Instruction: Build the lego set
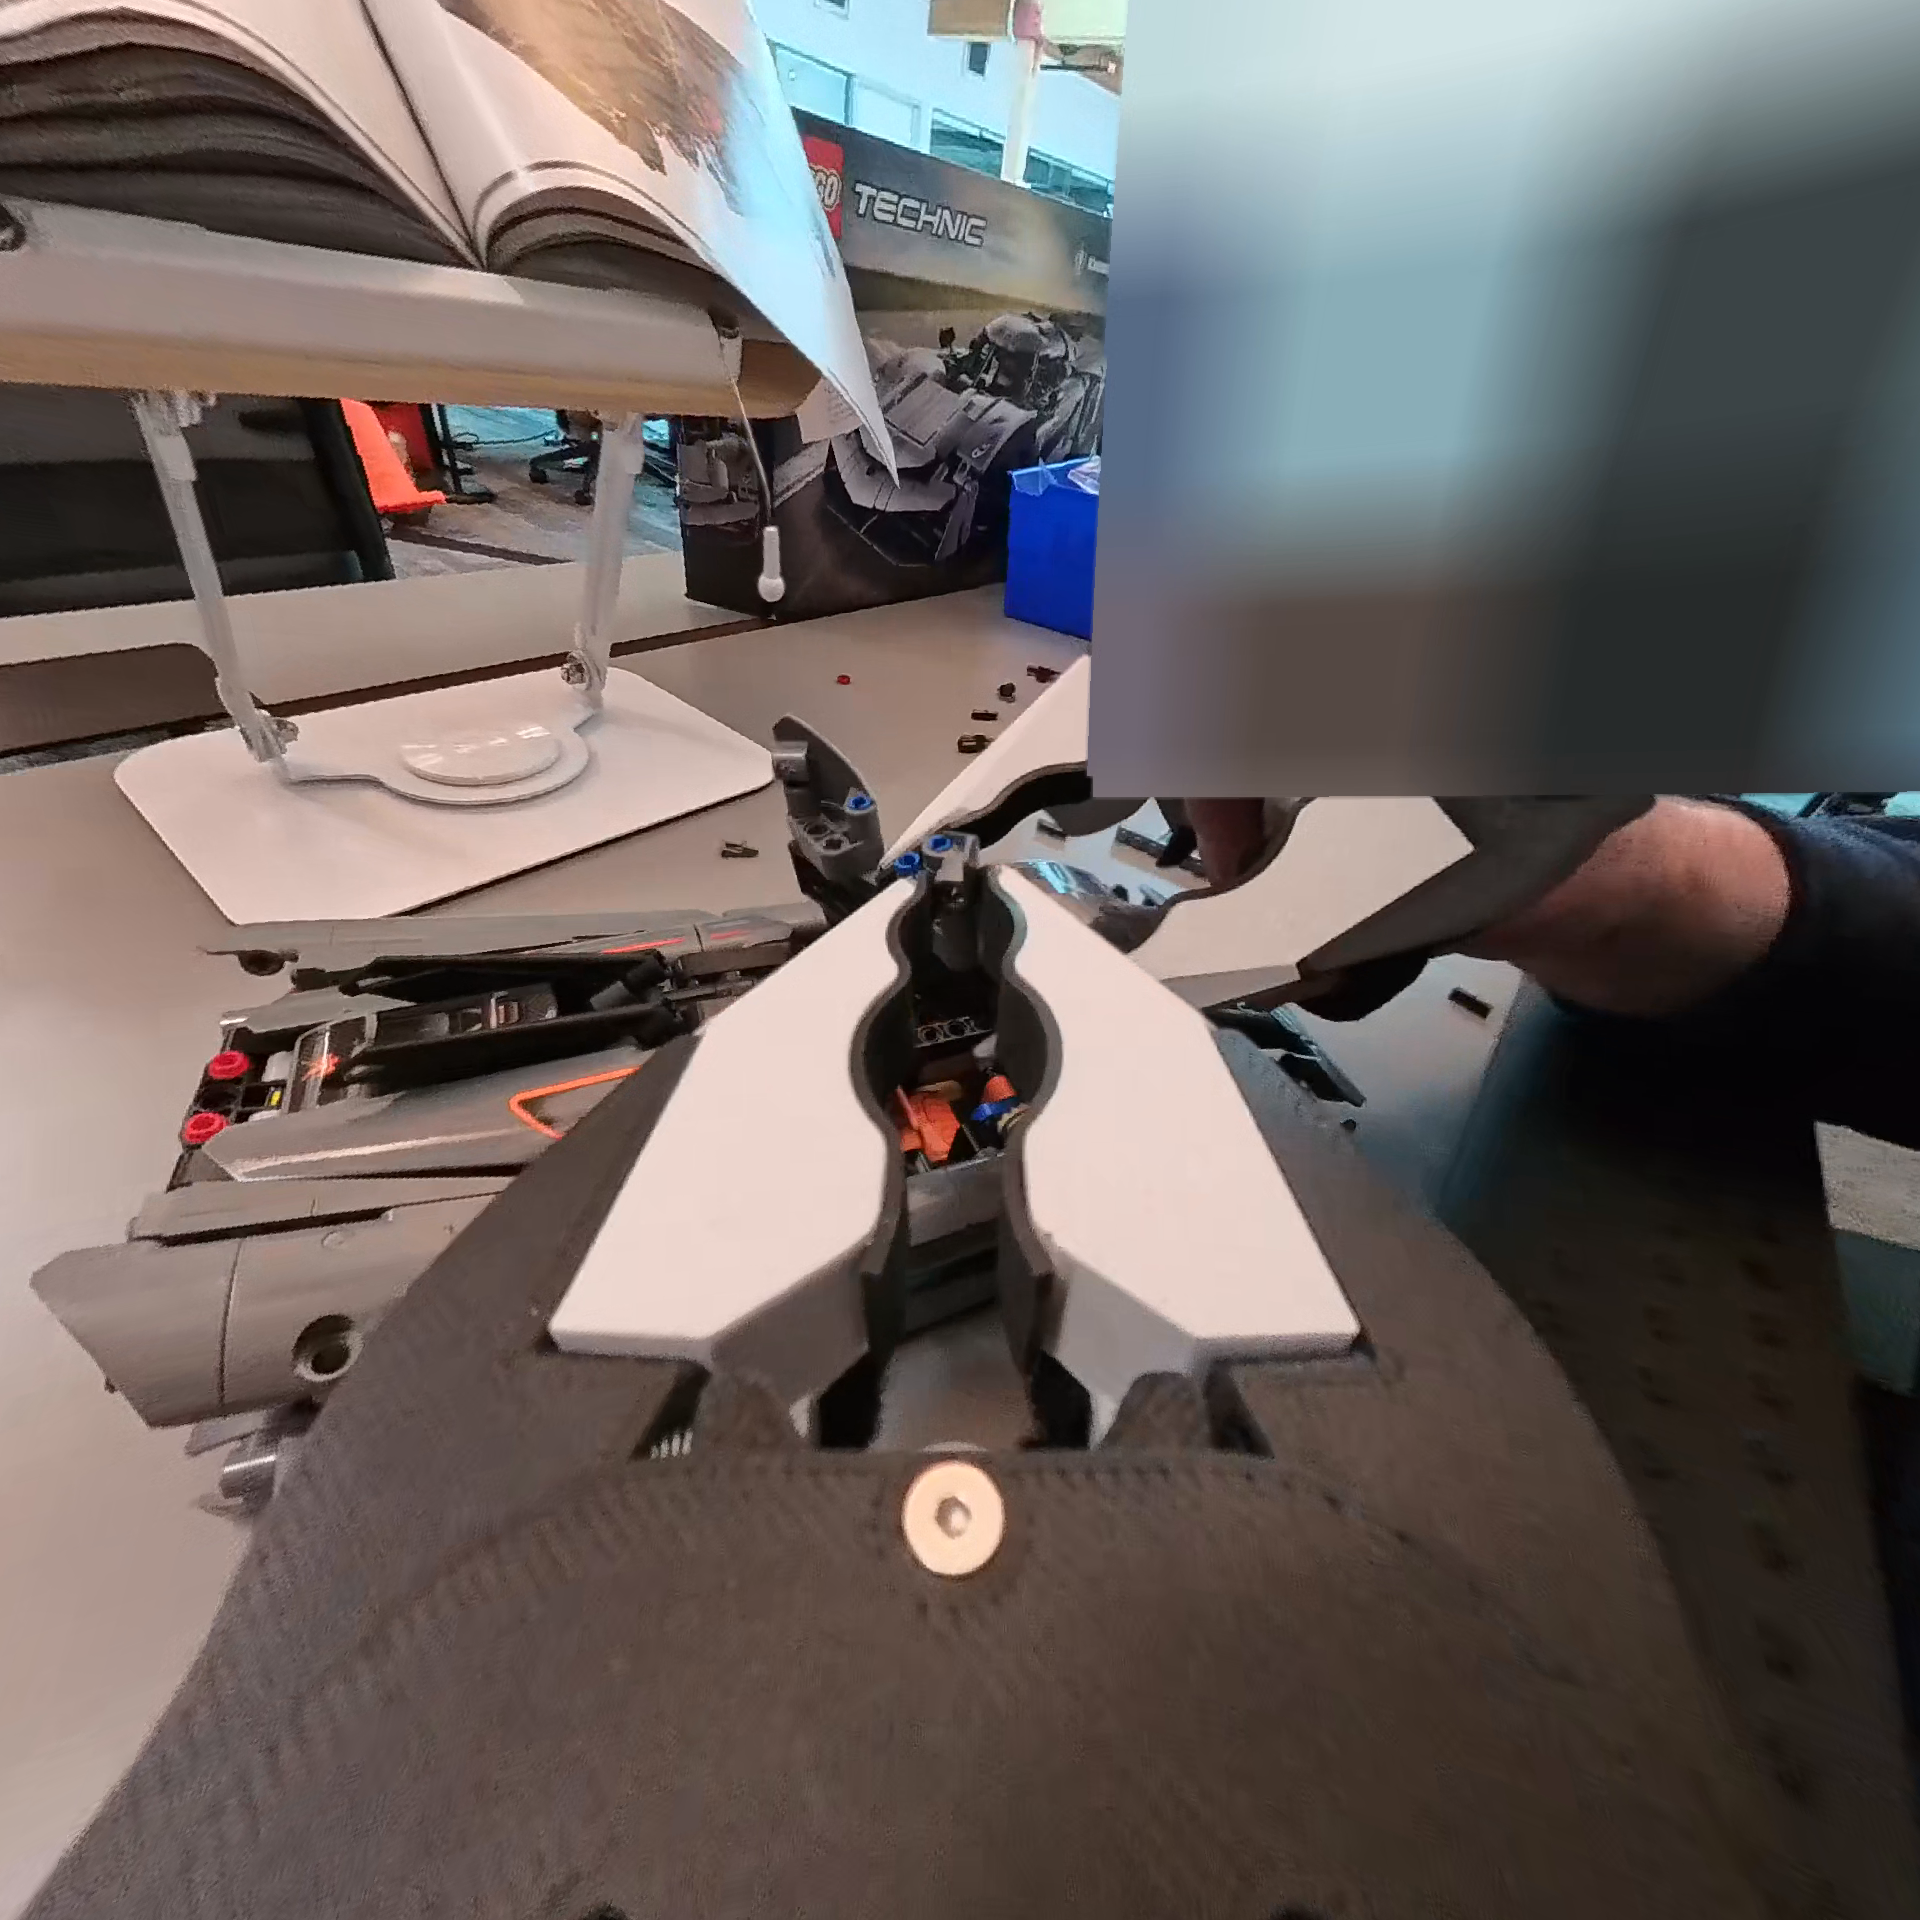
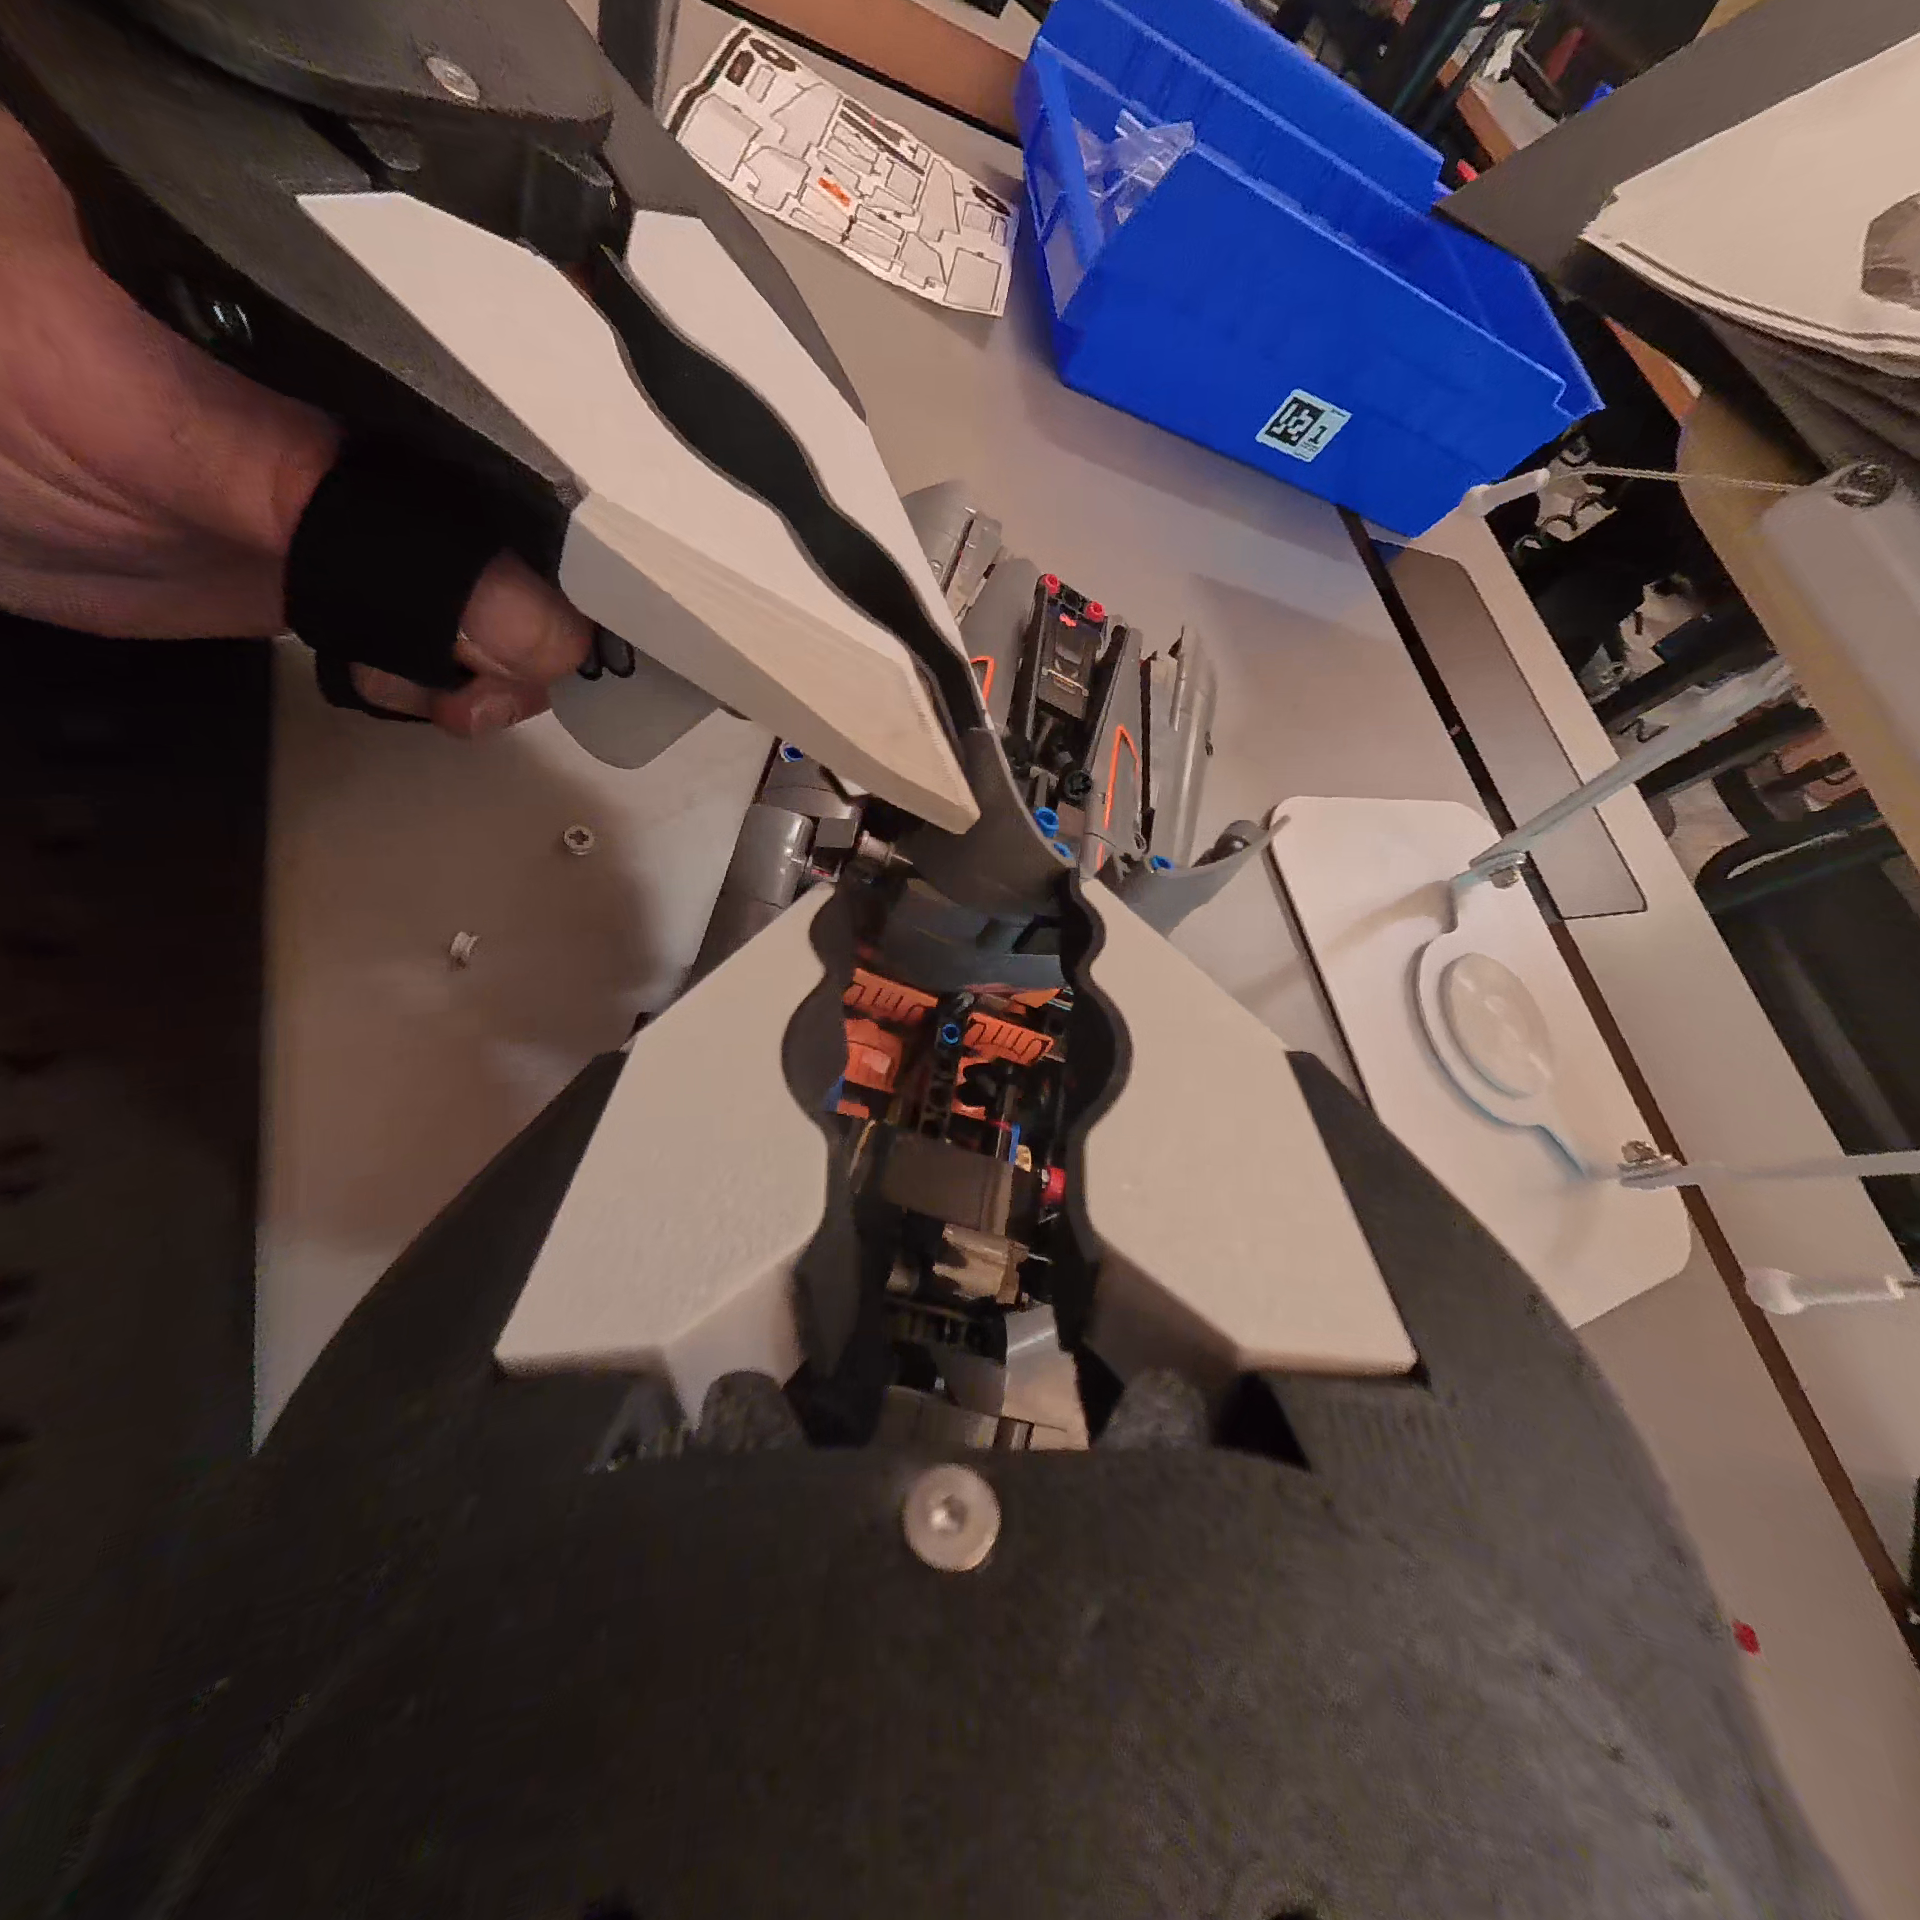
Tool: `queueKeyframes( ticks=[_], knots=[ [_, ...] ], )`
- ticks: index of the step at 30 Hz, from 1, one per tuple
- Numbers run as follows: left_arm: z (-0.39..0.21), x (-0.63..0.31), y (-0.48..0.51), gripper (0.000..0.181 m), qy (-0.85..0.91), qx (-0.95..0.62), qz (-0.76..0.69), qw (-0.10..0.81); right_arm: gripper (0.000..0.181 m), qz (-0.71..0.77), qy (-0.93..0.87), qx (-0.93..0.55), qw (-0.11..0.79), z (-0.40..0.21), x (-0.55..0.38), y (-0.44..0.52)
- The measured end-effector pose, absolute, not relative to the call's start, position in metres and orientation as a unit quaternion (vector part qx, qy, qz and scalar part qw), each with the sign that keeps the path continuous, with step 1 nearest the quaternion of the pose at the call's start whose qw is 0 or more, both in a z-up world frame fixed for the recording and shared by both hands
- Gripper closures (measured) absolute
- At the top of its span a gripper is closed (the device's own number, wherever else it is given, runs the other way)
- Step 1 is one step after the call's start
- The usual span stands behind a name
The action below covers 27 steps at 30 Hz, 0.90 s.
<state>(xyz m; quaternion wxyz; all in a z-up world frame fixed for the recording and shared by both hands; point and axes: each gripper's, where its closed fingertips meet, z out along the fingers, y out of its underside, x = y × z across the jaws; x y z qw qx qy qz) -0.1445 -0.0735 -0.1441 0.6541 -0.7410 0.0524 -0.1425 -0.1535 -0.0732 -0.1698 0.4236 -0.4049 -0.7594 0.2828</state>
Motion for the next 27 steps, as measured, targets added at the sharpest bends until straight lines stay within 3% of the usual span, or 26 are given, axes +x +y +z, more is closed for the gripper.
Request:
queueKeyframes(
  ticks=[18, 27],
  knots=[
    [-0.139, -0.138, -0.073, 0.176, 0.056, -0.73, -0.149, 0.664, 0.143, 0.259, -0.76, -0.393, 0.449, -0.164, -0.154, -0.071],
    [-0.13, -0.153, -0.076, 0.176, -0.01, -0.692, -0.241, 0.68, 0.128, 0.272, -0.731, -0.405, 0.476, -0.152, -0.153, -0.061]
  ],
)
